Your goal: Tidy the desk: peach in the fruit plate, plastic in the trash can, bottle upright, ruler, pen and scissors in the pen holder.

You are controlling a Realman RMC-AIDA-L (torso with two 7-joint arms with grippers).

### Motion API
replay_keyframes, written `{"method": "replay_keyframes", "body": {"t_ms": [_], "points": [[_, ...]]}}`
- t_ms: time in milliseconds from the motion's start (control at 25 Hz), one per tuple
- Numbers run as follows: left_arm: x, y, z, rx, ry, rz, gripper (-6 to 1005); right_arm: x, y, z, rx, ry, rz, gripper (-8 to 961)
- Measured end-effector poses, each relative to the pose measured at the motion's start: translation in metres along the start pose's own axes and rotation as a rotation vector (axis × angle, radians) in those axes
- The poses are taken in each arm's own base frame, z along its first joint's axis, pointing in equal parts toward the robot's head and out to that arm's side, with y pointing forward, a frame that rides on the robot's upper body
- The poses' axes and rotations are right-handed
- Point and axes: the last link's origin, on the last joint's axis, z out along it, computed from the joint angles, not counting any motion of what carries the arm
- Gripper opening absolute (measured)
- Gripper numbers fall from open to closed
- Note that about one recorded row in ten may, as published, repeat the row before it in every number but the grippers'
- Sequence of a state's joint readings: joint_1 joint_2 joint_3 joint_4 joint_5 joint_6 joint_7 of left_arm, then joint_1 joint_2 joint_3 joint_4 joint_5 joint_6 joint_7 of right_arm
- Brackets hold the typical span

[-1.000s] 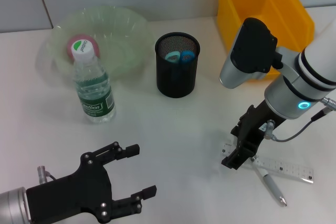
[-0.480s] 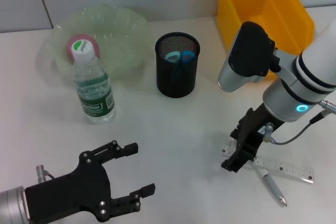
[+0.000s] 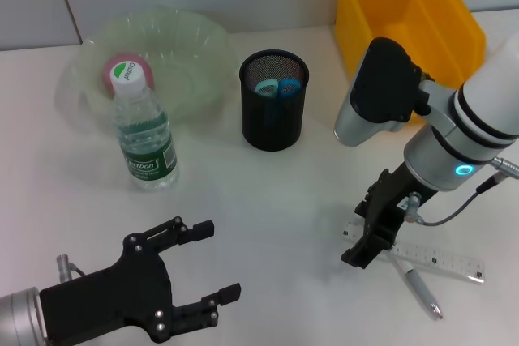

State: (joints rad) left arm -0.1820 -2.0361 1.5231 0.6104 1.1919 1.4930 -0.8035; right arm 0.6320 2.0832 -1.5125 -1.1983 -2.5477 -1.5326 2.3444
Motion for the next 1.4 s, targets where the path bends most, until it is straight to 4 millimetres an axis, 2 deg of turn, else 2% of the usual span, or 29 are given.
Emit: {"method": "replay_keyframes", "body": {"t_ms": [400,600,1400], "points": [[-0.0002,0.0004,0.0002,0.001,0.000,0.000,796,-0.0017,-0.0015,0.0018,0.003,0.001,0.021,802],[0.0000,0.0001,0.0005,0.000,0.001,0.002,796,-0.0008,-0.0013,0.0030,0.002,0.009,0.021,611],[-0.0001,0.0004,0.0009,0.000,0.002,0.007,796,-0.0029,-0.0039,0.0066,0.008,0.012,0.024,522]]}}
